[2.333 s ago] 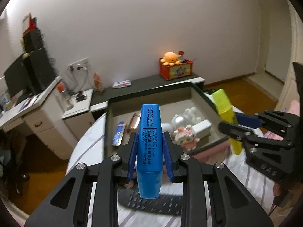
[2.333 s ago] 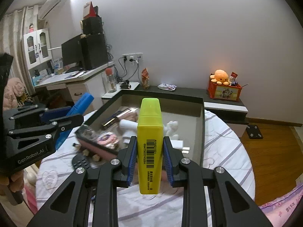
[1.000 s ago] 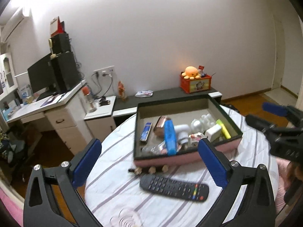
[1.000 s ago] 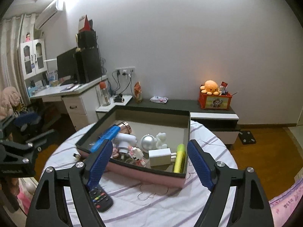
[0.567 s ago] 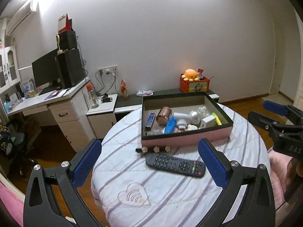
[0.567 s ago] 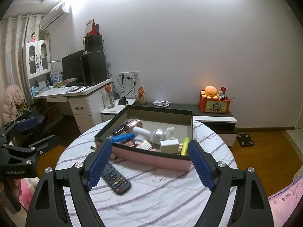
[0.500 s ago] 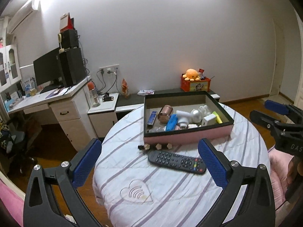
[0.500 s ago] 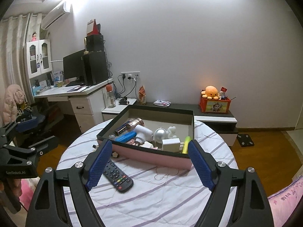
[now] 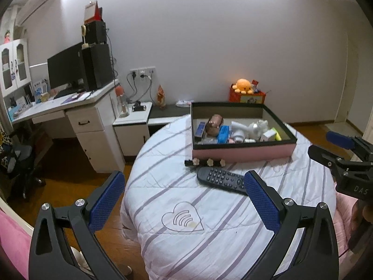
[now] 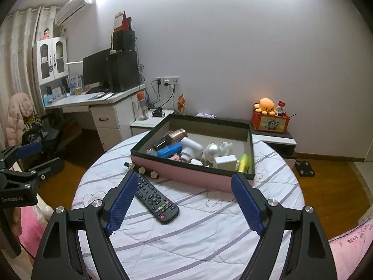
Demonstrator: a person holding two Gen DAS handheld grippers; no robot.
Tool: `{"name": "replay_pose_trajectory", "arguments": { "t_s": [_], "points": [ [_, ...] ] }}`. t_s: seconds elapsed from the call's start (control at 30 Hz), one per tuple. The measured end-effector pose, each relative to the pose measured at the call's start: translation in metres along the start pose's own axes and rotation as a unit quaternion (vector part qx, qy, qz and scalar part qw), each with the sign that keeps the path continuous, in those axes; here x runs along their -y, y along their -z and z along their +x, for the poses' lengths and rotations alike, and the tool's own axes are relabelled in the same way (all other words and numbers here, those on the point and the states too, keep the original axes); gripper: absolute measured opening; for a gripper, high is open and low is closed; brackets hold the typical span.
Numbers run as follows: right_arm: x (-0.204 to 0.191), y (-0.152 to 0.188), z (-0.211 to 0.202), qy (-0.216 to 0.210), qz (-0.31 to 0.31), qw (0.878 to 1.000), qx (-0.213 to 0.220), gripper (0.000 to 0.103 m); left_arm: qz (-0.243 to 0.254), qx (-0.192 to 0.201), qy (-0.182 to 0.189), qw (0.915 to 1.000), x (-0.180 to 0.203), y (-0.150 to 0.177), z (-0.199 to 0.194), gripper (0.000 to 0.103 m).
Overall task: Organize rigid objects
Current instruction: 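Withdraw both tools from the box toward the remote and hair clip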
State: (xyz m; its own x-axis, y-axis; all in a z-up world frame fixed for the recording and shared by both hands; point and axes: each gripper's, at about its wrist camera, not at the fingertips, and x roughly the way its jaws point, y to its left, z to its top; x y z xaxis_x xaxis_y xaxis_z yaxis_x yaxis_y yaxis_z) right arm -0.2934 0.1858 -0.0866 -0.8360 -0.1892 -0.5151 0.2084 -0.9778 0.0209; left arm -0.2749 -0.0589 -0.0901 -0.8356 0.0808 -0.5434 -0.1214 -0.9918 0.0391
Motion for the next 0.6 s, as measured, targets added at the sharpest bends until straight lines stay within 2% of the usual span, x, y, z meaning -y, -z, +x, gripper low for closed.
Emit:
{"name": "replay_pose_trajectory", "arguments": {
  "t_s": [0.1, 0.2, 0.33, 0.4, 0.6],
  "points": [
    [-0.005, 0.006, 0.018, -0.005, -0.009, 1.0, -0.021, 0.084, 0.004, -0.016, 0.003, 0.9999, 0.001, 0.006, 0.012, 0.103],
    [-0.011, 0.016, 0.047, -0.014, -0.022, 0.998, -0.061, 0.084, 0.006, -0.027, 0.007, 0.9996, 0.001, 0.011, 0.021, 0.103],
    [-0.021, 0.035, 0.091, -0.016, -0.053, 0.991, -0.118, 0.084, 0.002, -0.045, 0.008, 0.999, -0.003, 0.018, 0.036, 0.103],
    [-0.027, 0.041, 0.11, -0.03, -0.066, 0.987, -0.141, 0.084, -0.001, -0.055, 0.009, 0.9985, -0.006, 0.022, 0.044, 0.103],
    [-0.039, 0.045, 0.149, -0.052, -0.1, 0.978, -0.178, 0.084, -0.002, -0.085, 0.006, 0.9964, -0.009, 0.032, 0.065, 0.103]
  ]
}}
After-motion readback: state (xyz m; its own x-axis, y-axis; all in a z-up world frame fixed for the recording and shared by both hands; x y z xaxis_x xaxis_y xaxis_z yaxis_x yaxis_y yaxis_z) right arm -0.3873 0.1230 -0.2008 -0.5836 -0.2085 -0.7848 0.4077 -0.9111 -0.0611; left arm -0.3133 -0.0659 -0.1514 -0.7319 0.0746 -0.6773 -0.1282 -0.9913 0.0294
